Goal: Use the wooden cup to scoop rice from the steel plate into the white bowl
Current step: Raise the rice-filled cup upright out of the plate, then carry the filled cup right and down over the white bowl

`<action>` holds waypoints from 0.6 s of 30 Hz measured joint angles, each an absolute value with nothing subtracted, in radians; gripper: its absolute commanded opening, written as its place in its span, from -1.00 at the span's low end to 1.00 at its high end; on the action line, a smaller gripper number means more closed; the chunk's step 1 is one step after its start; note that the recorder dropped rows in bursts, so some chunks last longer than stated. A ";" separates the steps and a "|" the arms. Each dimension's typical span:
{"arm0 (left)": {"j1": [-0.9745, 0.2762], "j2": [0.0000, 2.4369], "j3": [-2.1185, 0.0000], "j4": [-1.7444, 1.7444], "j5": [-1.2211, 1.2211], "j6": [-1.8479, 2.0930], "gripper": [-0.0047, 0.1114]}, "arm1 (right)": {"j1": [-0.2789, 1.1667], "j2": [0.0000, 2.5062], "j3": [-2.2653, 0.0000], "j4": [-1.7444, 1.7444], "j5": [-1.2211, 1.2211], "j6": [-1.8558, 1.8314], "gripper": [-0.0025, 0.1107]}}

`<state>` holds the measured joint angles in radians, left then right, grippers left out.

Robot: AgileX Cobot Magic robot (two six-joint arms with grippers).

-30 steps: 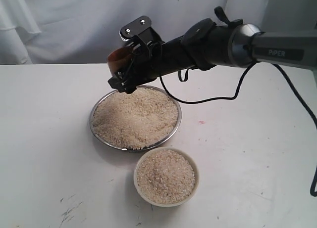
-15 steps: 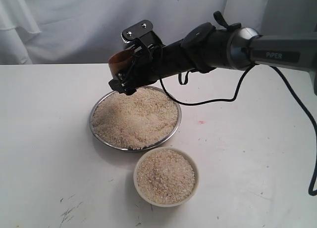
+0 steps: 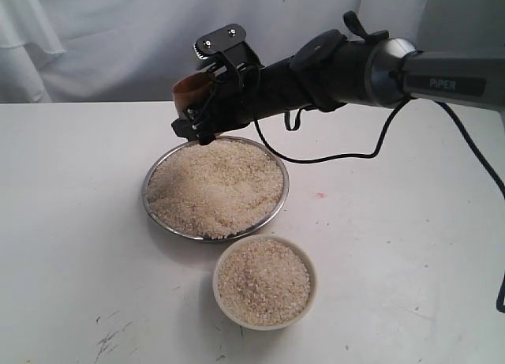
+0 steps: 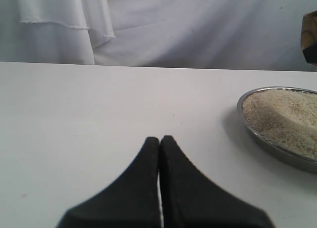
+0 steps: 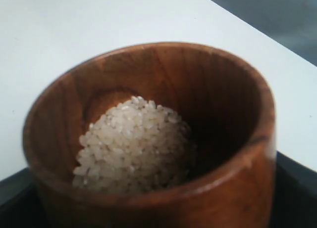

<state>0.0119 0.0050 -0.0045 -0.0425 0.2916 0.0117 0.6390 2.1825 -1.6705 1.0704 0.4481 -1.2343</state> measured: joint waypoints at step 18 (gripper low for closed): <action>0.012 0.005 -0.005 -0.042 0.292 0.012 -0.92 | 0.651 2.094 -1.596 1.001 0.378 -1.206 -0.96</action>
<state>0.0119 0.0050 -0.0045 -0.0425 0.2916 0.0117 0.6514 2.0938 -1.5960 1.0007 0.3780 -1.2060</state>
